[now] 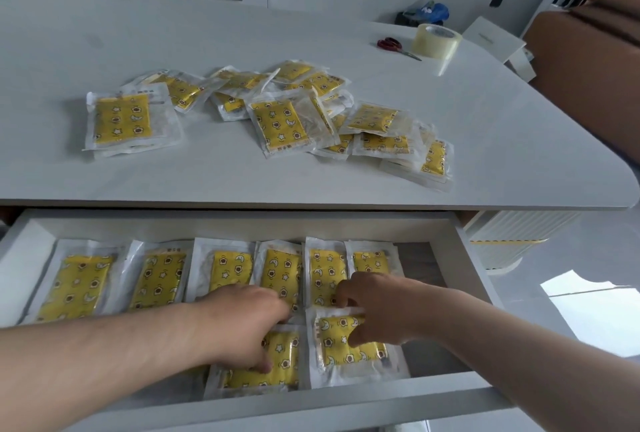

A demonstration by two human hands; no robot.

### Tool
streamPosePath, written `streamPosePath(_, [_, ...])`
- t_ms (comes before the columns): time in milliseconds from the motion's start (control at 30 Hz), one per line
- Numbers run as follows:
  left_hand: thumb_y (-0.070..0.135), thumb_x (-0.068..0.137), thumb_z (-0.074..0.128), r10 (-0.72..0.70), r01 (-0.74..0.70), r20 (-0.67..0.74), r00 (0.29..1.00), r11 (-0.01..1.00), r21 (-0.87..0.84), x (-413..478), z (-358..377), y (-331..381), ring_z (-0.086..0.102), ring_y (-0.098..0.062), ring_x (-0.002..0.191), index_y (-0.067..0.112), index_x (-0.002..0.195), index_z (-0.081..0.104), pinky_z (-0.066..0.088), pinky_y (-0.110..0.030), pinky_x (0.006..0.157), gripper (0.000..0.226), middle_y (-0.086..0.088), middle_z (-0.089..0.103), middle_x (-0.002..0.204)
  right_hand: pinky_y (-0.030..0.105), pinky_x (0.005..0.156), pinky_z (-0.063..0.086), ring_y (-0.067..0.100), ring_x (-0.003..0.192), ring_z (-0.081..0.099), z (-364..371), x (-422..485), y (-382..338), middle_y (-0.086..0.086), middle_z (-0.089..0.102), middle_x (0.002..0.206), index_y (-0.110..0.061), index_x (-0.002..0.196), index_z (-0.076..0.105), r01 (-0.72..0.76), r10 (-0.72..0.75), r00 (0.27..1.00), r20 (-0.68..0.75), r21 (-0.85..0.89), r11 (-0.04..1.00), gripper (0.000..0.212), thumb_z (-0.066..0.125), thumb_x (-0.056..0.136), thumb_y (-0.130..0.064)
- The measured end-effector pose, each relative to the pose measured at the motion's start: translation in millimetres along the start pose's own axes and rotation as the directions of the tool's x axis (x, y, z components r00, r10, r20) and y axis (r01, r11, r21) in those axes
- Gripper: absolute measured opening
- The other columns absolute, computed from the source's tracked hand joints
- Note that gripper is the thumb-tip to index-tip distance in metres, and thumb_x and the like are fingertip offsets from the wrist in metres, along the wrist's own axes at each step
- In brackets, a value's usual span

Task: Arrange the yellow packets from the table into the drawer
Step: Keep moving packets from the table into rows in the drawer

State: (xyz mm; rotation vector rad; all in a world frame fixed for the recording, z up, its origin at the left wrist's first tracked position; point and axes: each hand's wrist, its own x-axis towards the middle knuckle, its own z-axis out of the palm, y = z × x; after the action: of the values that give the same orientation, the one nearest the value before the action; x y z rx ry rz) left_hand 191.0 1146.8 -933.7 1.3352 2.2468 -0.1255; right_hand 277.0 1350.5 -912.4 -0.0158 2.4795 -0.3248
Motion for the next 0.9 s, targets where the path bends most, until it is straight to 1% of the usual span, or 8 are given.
streamPosePath(200, [0.052,0.079,0.067,0.036,-0.035,-0.006,0.999,0.998,0.046,-3,-2,0,0.051,-0.013,0.093,0.024,0.111,0.055,0.041,-0.026,0.073,0.045,0.007,0.056,0.106,0.036,0.082,0.053,0.018,0.091,0.055,5,2,3,-0.007,0.055,0.104,-0.026,0.111,0.055,0.024,-0.022,0.999,0.028,-0.064,0.998,0.037,0.071,0.082,-0.043])
streamPosePath(333, [0.055,0.081,0.063,0.054,-0.053,-0.011,0.998,0.996,0.077,-5,-4,0,0.054,-0.014,0.091,0.024,0.104,0.054,0.046,-0.028,0.075,0.039,0.007,0.056,0.101,0.031,0.079,0.051,0.018,0.093,0.055,6,2,3,-0.004,0.057,0.112,-0.024,0.116,0.052,0.045,-0.047,0.999,-0.008,-0.122,0.992,0.047,0.073,0.080,-0.045])
streamPosePath(433, [0.053,0.085,0.060,0.064,-0.059,-0.040,0.997,0.990,0.125,-5,-6,0,0.054,-0.015,0.089,0.022,0.101,0.055,0.044,-0.029,0.074,0.035,0.005,0.058,0.100,0.028,0.076,0.048,0.019,0.097,0.056,8,2,3,-0.001,0.053,0.117,-0.021,0.128,0.045,0.068,-0.080,0.995,-0.055,-0.198,0.978,0.063,0.074,0.078,-0.047])
streamPosePath(533, [0.041,0.085,0.060,0.102,-0.089,-0.086,0.991,0.986,0.138,-6,-10,-3,0.049,-0.014,0.092,0.022,0.102,0.053,0.040,-0.026,0.077,0.027,0.007,0.051,0.098,0.031,0.078,0.051,0.023,0.102,0.056,9,3,5,0.001,0.048,0.121,-0.023,0.136,0.036,0.086,-0.109,0.989,-0.101,-0.210,0.974,0.077,0.075,0.076,-0.049])
streamPosePath(600, [0.031,0.085,0.059,0.175,-0.162,-0.089,0.980,0.977,0.135,-5,-13,-7,0.045,-0.013,0.095,0.023,0.106,0.050,0.038,-0.024,0.080,0.024,0.008,0.046,0.099,0.029,0.073,0.049,0.020,0.098,0.054,6,4,3,-0.001,0.046,0.124,-0.027,0.136,0.036,0.091,-0.114,0.985,-0.132,-0.167,0.982,0.073,0.075,0.077,-0.046])
streamPosePath(700, [0.039,0.085,0.063,0.277,-0.277,0.021,0.961,0.950,0.142,-7,-16,-9,0.044,-0.012,0.102,0.028,0.126,0.049,0.038,-0.027,0.085,0.045,0.007,0.049,0.108,0.022,0.066,0.037,0.015,0.091,0.049,4,4,0,-0.005,0.052,0.120,-0.030,0.130,0.045,0.125,-0.137,0.985,-0.101,-0.122,0.985,0.061,0.076,0.078,-0.042])
streamPosePath(767, [0.046,0.081,0.068,0.295,-0.309,0.100,0.950,0.935,0.172,-6,-14,-9,0.046,-0.014,0.110,0.032,0.139,0.041,0.038,-0.028,0.088,0.065,0.006,0.051,0.119,0.023,0.070,0.038,0.012,0.090,0.048,5,4,-1,-0.006,0.056,0.119,-0.030,0.128,0.049,0.149,-0.155,0.986,-0.055,-0.103,0.983,0.059,0.077,0.077,-0.040])
streamPosePath(900, [0.042,0.079,0.072,0.295,-0.307,0.118,0.948,0.945,0.111,-3,-10,-16,0.047,-0.016,0.117,0.040,0.145,0.027,0.039,-0.029,0.092,0.080,0.007,0.051,0.128,0.027,0.080,0.047,0.011,0.095,0.053,5,3,1,-0.007,0.058,0.122,-0.032,0.131,0.048,0.150,-0.153,0.988,-0.023,-0.090,0.985,0.061,0.078,0.078,-0.038])
